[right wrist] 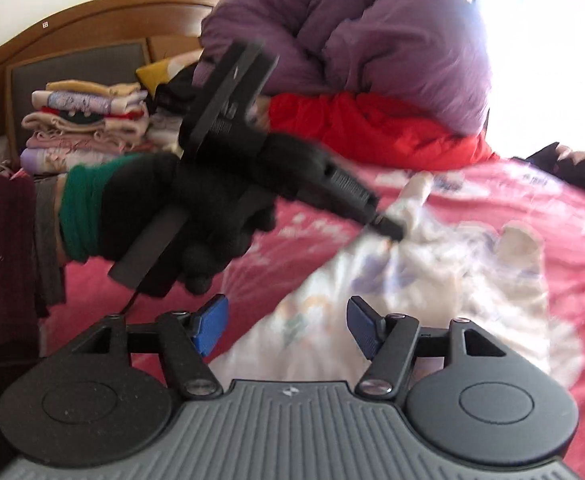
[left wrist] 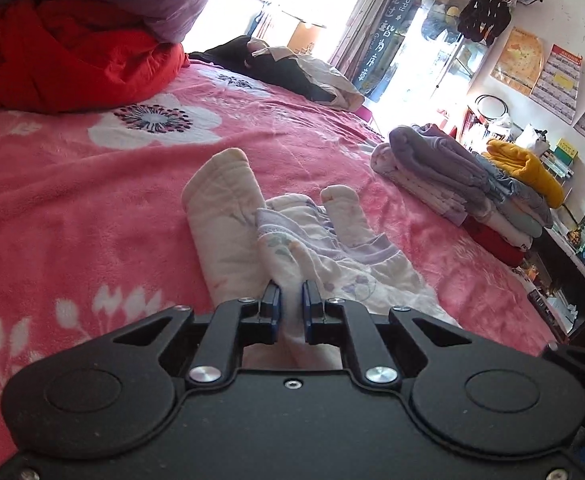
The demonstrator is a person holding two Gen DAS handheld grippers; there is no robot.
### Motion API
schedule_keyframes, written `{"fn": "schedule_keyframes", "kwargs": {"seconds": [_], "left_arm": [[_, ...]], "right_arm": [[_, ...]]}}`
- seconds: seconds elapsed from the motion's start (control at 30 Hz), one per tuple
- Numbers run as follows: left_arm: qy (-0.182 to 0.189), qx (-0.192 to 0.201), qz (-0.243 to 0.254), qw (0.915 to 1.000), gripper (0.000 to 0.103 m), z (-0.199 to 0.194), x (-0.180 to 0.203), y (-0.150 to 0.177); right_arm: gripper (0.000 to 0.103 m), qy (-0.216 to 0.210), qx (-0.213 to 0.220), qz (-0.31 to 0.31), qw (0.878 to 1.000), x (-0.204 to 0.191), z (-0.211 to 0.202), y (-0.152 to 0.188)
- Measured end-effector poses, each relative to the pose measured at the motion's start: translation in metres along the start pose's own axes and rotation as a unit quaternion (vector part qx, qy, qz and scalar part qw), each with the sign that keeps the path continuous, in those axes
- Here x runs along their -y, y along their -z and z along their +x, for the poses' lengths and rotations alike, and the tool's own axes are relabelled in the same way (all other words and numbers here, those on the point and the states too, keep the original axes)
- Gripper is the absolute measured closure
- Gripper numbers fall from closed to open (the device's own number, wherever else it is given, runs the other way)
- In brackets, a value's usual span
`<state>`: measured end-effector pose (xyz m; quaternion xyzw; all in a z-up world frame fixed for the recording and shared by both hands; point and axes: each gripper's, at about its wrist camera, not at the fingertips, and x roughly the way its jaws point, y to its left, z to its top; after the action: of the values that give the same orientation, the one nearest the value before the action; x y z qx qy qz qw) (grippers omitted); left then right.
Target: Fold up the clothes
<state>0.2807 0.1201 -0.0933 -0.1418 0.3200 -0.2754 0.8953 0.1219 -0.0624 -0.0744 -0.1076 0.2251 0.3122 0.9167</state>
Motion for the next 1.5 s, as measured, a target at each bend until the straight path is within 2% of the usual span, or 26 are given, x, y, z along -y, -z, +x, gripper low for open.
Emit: {"fn": "schedule_keyframes", "kwargs": {"seconds": [0.07,0.17,0.23,0.3,0.37,0.5,0.63,0.67,0.77,0.8,0.93,0.97,1.07,1.1,1.17,1.27,1.43,1.5], "left_arm": [[0.009,0.0,-0.004,0.9999,0.096,-0.002,-0.002,-0.001],[0.021,0.035,-0.037,0.9985,0.083,-0.01,-0.009,-0.008],[0.016,0.059,-0.079,0.995,0.083,-0.011,-0.021,-0.013],[0.013,0.065,-0.123,0.9903,0.083,-0.006,-0.036,-0.017],[0.0,0.065,-0.144,0.9875,0.085,0.003,-0.047,-0.021],[-0.013,0.034,-0.128,0.9911,0.088,0.027,-0.054,-0.028],[-0.019,-0.009,-0.027,0.9994,0.088,0.053,-0.035,-0.03],[-0.023,-0.007,-0.008,0.9997,0.088,0.054,-0.031,-0.032],[-0.001,0.018,0.013,0.9997,0.088,0.05,-0.027,-0.041],[-0.003,0.017,0.016,0.9997,0.088,0.052,-0.029,-0.043],[-0.017,-0.04,-0.004,0.999,0.088,0.08,-0.045,-0.039],[-0.014,-0.044,-0.014,0.9988,0.088,0.082,-0.047,-0.039],[-0.014,-0.059,-0.029,0.9978,0.088,0.085,-0.05,-0.044],[-0.013,-0.061,-0.033,0.9975,0.088,0.085,-0.051,-0.044],[-0.008,-0.063,-0.059,0.9963,0.088,0.085,-0.057,-0.044],[0.006,-0.068,-0.097,0.9929,0.088,0.083,-0.064,-0.045],[0.033,-0.07,-0.158,0.9844,0.088,0.08,-0.078,-0.044],[0.037,-0.069,-0.166,0.983,0.088,0.079,-0.079,-0.044]], "right_arm": [[0.037,0.024,0.008,-0.019,0.999,0.003,0.005,-0.001],[0.038,0.014,-0.03,-0.006,0.999,0.018,0.021,0.002],[0.037,0.012,-0.025,-0.002,1.0,0.02,0.018,0.004],[0.037,0.013,-0.024,-0.005,1.0,0.017,0.016,0.006],[0.037,0.015,-0.025,-0.009,1.0,0.013,0.015,0.01],[0.038,0.014,0.0,0.006,1.0,0.015,0.003,0.011],[0.038,0.006,0.034,0.106,0.994,0.048,-0.013,0.005],[0.038,0.012,0.038,0.129,0.991,0.059,-0.014,0.003],[0.038,0.043,0.025,0.19,0.981,0.093,0.001,-0.007],[0.038,0.04,0.015,0.213,0.976,0.103,0.009,-0.007],[0.041,0.028,-0.025,0.281,0.959,0.13,0.04,-0.006],[0.05,0.028,-0.036,0.284,0.958,0.131,0.047,-0.004],[0.075,0.028,-0.062,0.275,0.959,0.124,0.062,-0.001],[0.078,0.03,-0.062,0.261,0.963,0.12,0.063,-0.002],[0.089,0.034,-0.06,0.231,0.971,0.11,0.063,-0.005],[0.092,0.043,-0.039,0.197,0.979,0.099,0.057,-0.009],[0.093,0.066,0.027,0.133,0.989,0.083,0.039,-0.024],[0.093,0.069,0.013,0.114,0.991,0.083,0.049,-0.029]]}}
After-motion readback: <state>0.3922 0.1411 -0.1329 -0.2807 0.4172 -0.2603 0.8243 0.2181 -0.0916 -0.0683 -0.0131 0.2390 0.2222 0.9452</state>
